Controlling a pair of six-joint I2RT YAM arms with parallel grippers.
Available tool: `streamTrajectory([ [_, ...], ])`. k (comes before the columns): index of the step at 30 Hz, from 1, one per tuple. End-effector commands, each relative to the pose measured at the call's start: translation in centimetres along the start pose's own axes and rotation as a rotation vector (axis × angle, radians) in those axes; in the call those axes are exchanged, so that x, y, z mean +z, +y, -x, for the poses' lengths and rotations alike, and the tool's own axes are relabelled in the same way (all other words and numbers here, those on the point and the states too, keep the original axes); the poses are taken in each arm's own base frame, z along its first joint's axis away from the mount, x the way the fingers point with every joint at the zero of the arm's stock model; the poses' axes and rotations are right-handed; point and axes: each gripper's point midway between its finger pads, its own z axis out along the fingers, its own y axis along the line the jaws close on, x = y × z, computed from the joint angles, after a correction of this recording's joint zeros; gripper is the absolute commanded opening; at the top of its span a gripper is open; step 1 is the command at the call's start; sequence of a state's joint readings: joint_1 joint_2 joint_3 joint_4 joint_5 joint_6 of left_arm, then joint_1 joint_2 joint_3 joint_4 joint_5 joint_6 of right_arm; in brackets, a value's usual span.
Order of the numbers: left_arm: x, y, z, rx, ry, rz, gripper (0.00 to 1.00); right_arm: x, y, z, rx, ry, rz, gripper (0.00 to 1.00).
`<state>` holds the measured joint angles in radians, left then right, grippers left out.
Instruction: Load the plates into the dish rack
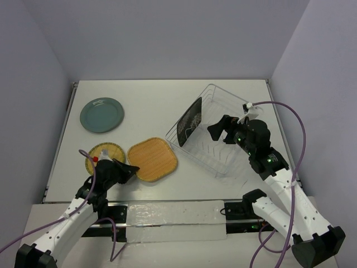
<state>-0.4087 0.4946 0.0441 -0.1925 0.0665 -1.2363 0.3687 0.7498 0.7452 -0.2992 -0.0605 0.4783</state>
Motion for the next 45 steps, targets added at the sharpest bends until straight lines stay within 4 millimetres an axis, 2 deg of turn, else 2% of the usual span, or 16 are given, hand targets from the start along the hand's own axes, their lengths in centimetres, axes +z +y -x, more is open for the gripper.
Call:
streamTrajectory([
  [1, 0.4, 2.4, -0.2, 0.002, -0.022, 0.034, 0.0, -0.2, 1.3, 2.1, -0.002, -0.067, 0.037, 1.0],
  [7, -0.8, 0.0, 0.8, 0.059, -0.068, -0.062, 0.0, -0.2, 1.2, 2.2, -0.005, -0.07, 0.032, 1.0],
  [12, -4.1, -5.1, 3.2, 0.132, -0.174, -0.222, 0.0, -0.3, 1.2, 2.4, -0.016, -0.079, 0.031, 1.0],
  [20, -12.2, -17.4, 7.7, 0.33, -0.388, -0.541, 0.0, -0.9, 0.8, 3.1, -0.042, -0.117, 0.01, 1.0],
  [22, -15.1, -21.4, 9.3, 0.396, -0.46, -0.612, 0.0, -1.2, 0.7, 3.3, -0.049, -0.129, 0.006, 1.0],
  [23, -15.1, -22.1, 9.9, 0.435, -0.478, -0.589, 0.0, -1.5, 0.6, 3.6, -0.053, -0.146, -0.002, 1.0],
  [25, -18.1, -25.0, 11.6, 0.504, -0.564, -0.602, 0.0, -1.8, 0.1, 3.8, -0.06, -0.165, -0.022, 1.0],
  [28, -21.8, -30.2, 11.2, 0.675, -0.587, -0.755, 0.0, -2.4, -0.5, 4.3, -0.063, -0.204, -0.051, 1.0],
  [33, -25.4, -38.6, 9.8, 0.946, -0.532, -0.966, 0.0, -2.4, -2.0, 4.5, -0.043, -0.213, -0.137, 0.99],
  [35, -22.8, -41.2, 10.0, 0.995, -0.442, -0.914, 0.0, -2.5, -3.1, 4.6, -0.032, -0.227, -0.189, 0.99],
  [37, -22.7, -44.0, 9.9, 1.066, -0.423, -0.913, 0.0, -2.6, -3.9, 4.8, -0.019, -0.238, -0.221, 0.99],
  [38, -24.6, -45.8, 8.9, 1.103, -0.423, -0.971, 0.0, -2.7, -4.2, 4.8, -0.012, -0.24, -0.235, 0.99],
  [39, -24.1, -47.1, 7.5, 1.14, -0.4, -0.979, 0.0, -2.9, -4.9, 4.7, -0.005, -0.236, -0.268, 0.99],
  [40, -23.0, -47.7, 7.6, 1.165, -0.404, -0.935, 0.0, -3.2, -5.4, 5.0, 0.006, -0.249, -0.294, 0.99],
  [42, -23.3, -48.7, 5.2, 1.216, -0.35, -0.92, 0.0, -4.7, -8.1, 5.7, 0.06, -0.311, -0.438, 0.99],
  [45, -19.6, -49.3, 2.8, 1.249, -0.297, -0.815, 0.0, -6.6, -10.6, 6.1, 0.125, -0.369, -0.563, 0.99],
])
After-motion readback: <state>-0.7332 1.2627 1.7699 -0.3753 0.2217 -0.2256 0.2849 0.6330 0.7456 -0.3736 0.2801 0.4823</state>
